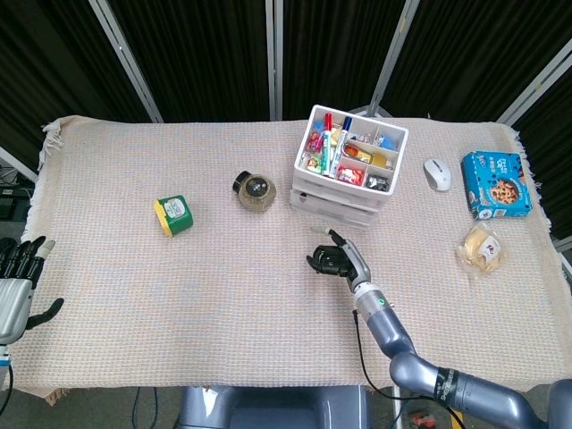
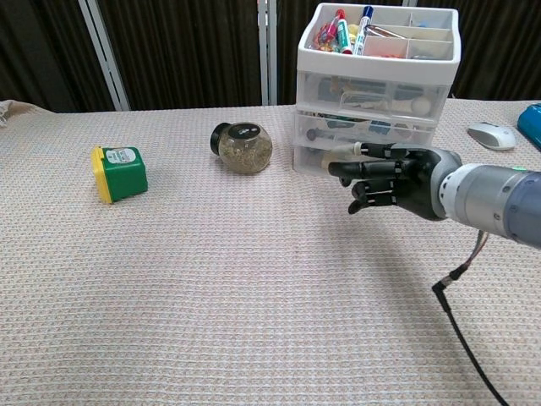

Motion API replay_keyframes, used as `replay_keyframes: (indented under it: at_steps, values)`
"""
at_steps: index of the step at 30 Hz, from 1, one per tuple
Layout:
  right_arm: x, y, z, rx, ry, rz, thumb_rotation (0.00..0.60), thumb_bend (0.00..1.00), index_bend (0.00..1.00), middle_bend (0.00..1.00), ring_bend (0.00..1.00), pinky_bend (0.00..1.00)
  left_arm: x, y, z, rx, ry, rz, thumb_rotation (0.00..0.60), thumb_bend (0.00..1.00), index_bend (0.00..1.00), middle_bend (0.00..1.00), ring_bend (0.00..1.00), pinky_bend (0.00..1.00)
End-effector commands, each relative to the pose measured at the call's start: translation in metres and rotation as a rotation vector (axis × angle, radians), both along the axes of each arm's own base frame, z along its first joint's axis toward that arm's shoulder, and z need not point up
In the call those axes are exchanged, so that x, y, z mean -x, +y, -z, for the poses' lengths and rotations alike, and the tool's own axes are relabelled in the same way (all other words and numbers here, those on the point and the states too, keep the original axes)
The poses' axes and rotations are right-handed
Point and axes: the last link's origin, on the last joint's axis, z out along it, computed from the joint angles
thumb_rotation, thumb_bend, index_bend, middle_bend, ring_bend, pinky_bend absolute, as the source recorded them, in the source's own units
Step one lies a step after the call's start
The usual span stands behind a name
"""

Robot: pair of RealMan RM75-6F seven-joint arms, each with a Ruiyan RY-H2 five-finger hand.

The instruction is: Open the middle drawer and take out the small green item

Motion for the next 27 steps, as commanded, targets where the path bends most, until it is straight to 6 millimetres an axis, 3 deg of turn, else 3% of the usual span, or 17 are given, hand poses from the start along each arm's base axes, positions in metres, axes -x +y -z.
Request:
replay_keyframes:
  at_steps: [1, 6, 11, 17, 27]
  values:
    - [0.009, 0.013, -0.022, 0.076, 0.339, -0.179, 0.600, 0.24, 0.21, 0.61, 0.67, 0.52, 0.000, 0.000, 0.000, -0.002, 0.002, 0.001, 0.600, 0.28, 0.00, 0.00, 0.00, 0.00]
    - [0.020, 0.007, -0.037, 0.197, 0.672, -0.252, 0.600, 0.24, 0.20, 0.61, 0.66, 0.52, -0.001, 0.000, 0.001, -0.004, 0.007, 0.000, 0.600, 0.28, 0.00, 0.00, 0.00, 0.00]
    - [0.025, -0.002, -0.052, 0.281, 0.862, -0.260, 0.600, 0.24, 0.18, 0.61, 0.66, 0.53, -0.002, 0.001, 0.001, -0.007, 0.012, 0.000, 0.600, 0.28, 0.00, 0.00, 0.00, 0.00]
    - [0.029, -0.008, -0.060, 0.301, 0.956, -0.258, 0.600, 0.23, 0.18, 0.62, 0.66, 0.53, -0.002, 0.001, 0.001, -0.008, 0.015, -0.002, 0.600, 0.28, 0.00, 0.00, 0.00, 0.00]
    - [0.031, -0.010, -0.051, 0.288, 0.985, -0.264, 0.600, 0.23, 0.18, 0.63, 0.67, 0.53, -0.002, 0.002, 0.001, -0.005, 0.012, 0.000, 0.600, 0.28, 0.00, 0.00, 0.00, 0.00]
